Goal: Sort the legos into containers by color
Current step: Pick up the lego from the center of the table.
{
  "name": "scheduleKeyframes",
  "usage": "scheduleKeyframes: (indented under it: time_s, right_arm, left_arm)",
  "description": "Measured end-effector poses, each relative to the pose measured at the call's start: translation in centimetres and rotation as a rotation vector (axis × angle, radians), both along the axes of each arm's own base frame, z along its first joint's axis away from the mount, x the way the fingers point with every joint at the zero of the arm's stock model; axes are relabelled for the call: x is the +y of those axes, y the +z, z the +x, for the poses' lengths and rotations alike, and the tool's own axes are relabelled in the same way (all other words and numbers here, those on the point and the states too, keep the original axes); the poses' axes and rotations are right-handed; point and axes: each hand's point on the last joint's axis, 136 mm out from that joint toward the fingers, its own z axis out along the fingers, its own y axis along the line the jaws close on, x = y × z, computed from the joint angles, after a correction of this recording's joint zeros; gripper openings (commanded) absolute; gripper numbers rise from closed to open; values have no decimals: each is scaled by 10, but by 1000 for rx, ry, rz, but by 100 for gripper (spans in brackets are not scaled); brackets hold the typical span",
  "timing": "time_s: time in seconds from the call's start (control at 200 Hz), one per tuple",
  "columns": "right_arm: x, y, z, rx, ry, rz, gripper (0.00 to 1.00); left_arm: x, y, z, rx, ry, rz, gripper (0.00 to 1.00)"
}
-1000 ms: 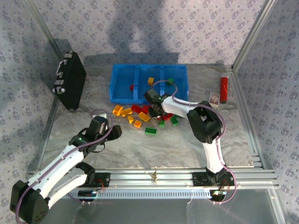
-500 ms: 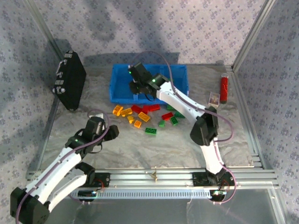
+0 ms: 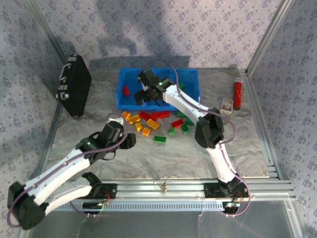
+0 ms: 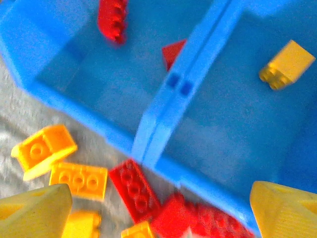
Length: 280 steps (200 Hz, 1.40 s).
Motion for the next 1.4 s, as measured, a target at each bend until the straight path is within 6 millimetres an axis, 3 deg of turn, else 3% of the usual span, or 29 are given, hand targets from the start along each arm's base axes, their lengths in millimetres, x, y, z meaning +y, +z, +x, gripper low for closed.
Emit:
scheduleKeyframes:
  time_s: [0.11, 0.26, 0.36, 0.445, 0.595, 0.695, 0.879, 1.049, 1.159, 1.399]
  right_arm:
    - [-26, 44, -24, -67, -10, 40, 94]
    - [-88, 115, -43, -205, -91, 137, 94]
    - [-135, 133, -55, -258, -169, 168, 93]
    - [-167, 130, -61, -265, -232, 178, 92]
    - [-212, 98, -73, -213, -320, 183, 91]
    - [-229, 86, -80, -186, -351, 190, 90]
    - [-249, 87, -95, -197, -372, 237, 90]
    - [-266, 83, -105, -198, -405, 264, 88]
    - [-269, 74, -111, -182, -410, 269, 88]
    - [-268, 64, -117, -161, -401, 289, 87]
  left_arm:
    - [-21, -6, 11, 22, -51, 46, 69]
    - [-61, -5, 32, 19, -128, 76, 69]
    - [-95, 0, 49, 4, -189, 86, 69]
    - [-123, 0, 62, -5, -240, 87, 69]
    - [-173, -6, 85, -13, -359, 80, 69]
    - [-197, -12, 99, -20, -429, 98, 69]
    - [-236, -22, 119, -23, -552, 127, 69]
    - [-247, -45, 121, 22, -624, 167, 65]
    - [-242, -61, 117, 60, -651, 203, 66]
    - [-237, -69, 114, 85, -695, 234, 64]
